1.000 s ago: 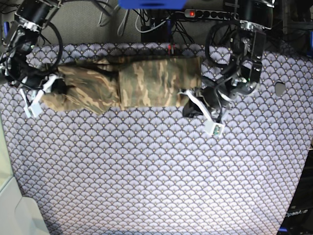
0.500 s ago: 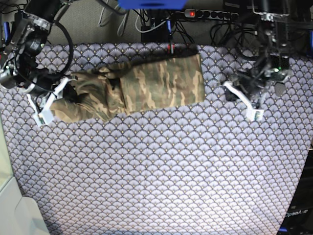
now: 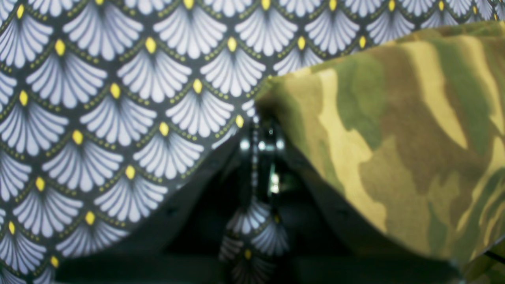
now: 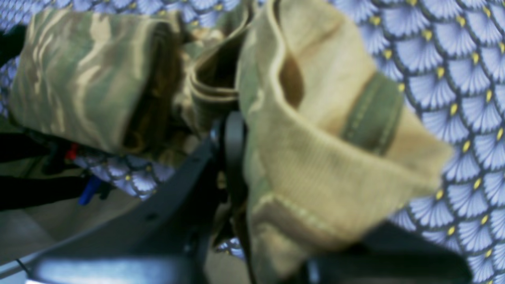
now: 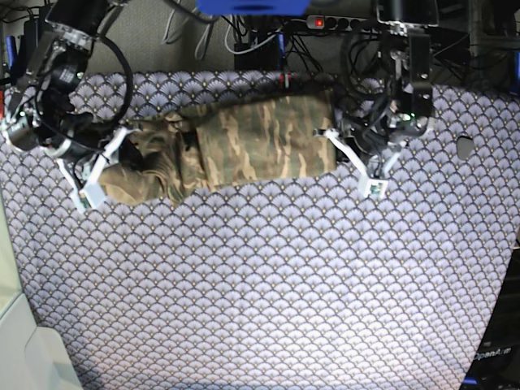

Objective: Fold the T-shirt properly
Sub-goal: 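Fold the strip end with the right gripper over toward the left gripper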

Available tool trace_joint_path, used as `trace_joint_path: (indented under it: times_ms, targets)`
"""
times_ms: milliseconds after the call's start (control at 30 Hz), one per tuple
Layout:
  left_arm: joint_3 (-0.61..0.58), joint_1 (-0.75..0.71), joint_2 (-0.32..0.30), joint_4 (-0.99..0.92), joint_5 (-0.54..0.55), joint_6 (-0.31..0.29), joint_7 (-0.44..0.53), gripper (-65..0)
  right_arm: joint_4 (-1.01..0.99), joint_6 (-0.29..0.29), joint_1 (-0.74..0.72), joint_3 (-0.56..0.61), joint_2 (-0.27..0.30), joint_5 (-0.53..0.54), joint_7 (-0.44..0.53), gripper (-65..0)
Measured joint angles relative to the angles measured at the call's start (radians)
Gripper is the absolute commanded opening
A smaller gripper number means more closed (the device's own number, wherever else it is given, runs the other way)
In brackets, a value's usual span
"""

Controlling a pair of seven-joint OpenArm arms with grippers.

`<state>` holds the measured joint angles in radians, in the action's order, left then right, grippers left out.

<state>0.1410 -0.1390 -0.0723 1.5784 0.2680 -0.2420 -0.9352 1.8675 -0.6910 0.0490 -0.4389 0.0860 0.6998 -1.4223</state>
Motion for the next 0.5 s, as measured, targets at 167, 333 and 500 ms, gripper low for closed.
trace_joint_path:
  times_ms: [167,333,500]
  targets:
    - [-0.002,0.007,0.006,0.001,-0.013,0.0,-0.009,-64.7,0.083,0.0,0.001,0.052,-0.026,0.011,0.005,-65.0]
    - [-0.002,0.018,0.008,-0.001,-0.014,0.0,-0.021,-64.7,0.084,0.0,0.001,0.142,-0.037,-0.003,0.005,-65.0]
    - [-0.002,0.031,0.009,-0.006,-0.018,0.0,-0.029,-64.7,0.087,0.0,0.047,0.292,-0.042,-0.001,0.004,-65.0]
